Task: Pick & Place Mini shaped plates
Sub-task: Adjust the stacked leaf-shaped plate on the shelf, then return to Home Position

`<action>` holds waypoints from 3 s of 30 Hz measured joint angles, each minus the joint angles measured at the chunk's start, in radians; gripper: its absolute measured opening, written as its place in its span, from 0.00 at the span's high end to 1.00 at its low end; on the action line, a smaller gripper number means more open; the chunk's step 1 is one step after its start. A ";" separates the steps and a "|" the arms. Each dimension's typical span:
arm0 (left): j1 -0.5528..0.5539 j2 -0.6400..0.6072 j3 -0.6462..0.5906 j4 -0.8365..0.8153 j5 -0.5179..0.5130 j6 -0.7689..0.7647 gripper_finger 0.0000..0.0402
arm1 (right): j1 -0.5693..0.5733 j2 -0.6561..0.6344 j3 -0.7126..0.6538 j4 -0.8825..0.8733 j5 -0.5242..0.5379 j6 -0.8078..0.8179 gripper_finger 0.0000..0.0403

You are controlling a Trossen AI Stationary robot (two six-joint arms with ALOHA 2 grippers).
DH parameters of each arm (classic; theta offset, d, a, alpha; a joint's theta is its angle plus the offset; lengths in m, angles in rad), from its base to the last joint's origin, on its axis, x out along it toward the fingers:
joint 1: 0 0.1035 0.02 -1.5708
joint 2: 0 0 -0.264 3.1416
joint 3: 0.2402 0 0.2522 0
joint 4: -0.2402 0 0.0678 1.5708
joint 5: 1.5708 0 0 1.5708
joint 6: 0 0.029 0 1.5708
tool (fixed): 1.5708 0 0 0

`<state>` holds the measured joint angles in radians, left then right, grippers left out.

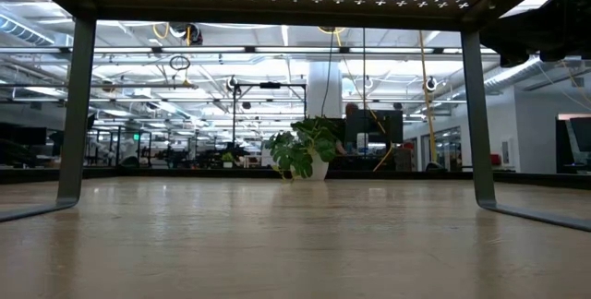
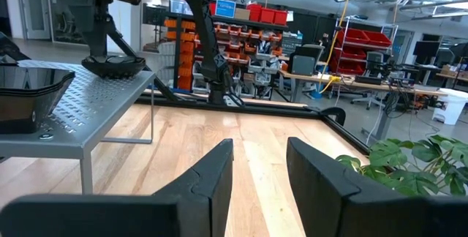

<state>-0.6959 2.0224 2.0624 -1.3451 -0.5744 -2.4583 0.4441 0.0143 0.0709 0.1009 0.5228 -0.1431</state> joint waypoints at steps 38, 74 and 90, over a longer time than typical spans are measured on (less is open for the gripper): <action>0.282 -0.127 0.004 0.139 -0.517 1.639 0.92 | 0.000 0.000 0.000 0.000 0.000 0.000 0.71; 0.636 -0.827 -1.573 1.843 0.399 2.470 0.90 | 0.000 0.002 0.000 0.000 0.000 0.000 0.71; 0.621 -1.873 -1.962 1.338 0.390 2.403 0.90 | 0.000 0.002 0.000 0.000 0.000 0.000 0.71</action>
<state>-0.0753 0.1491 0.1005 -0.0070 -0.1844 -0.0552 0.4441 0.0166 0.0709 0.1009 0.5228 -0.1429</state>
